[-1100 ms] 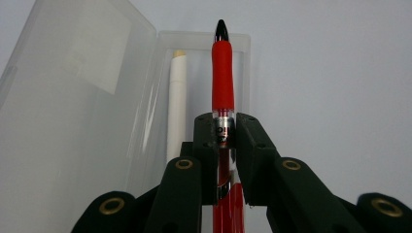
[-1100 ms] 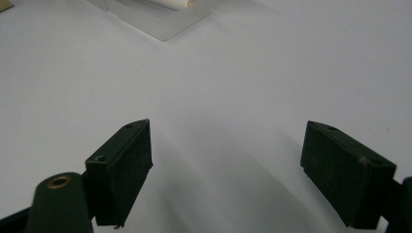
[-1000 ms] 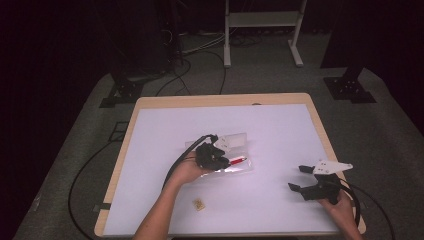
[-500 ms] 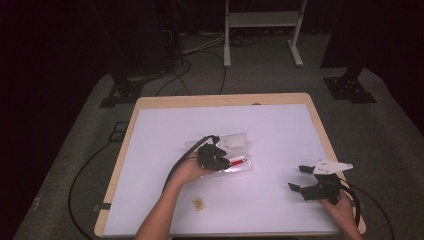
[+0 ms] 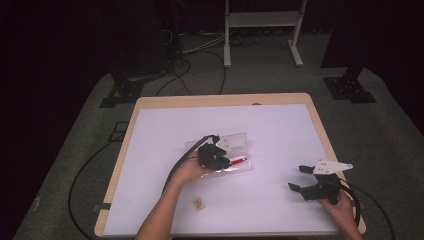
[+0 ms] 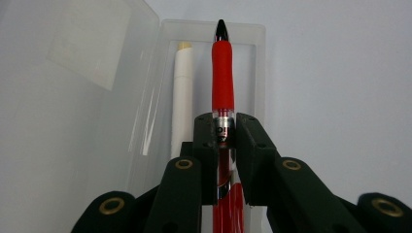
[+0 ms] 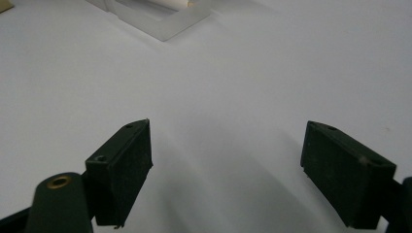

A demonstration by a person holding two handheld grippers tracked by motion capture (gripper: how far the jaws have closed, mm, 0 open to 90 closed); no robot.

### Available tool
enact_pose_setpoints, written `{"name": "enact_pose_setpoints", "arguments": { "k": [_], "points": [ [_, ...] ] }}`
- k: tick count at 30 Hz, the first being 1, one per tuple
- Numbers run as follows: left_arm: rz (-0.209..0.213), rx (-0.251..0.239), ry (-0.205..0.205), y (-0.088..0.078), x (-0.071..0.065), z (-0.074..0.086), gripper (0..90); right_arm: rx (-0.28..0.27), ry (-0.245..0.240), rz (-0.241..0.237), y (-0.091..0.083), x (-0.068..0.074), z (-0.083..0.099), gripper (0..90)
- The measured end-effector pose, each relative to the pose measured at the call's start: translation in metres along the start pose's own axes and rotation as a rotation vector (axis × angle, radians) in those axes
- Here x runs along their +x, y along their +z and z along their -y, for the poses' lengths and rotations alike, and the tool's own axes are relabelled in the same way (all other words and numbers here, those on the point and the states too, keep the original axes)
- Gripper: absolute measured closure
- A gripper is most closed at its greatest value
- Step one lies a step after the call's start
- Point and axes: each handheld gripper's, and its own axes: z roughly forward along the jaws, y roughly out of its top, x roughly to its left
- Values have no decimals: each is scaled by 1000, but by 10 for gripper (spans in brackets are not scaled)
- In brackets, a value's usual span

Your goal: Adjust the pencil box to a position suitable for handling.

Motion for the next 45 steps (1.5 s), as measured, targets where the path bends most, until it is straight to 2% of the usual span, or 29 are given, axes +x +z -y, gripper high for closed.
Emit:
{"name": "enact_pose_setpoints", "arguments": {
  "k": [29,38,45],
  "points": [
    [13,40,-3,10,0,1,789,-1,0,-2,0,0,0,178],
    [22,24,-3,8,0,1,756,0,-1,0,0,0,0,178],
    [13,13,-4,0,-1,1,741,0,0,-1,0,0,0,178]
  ]
}}
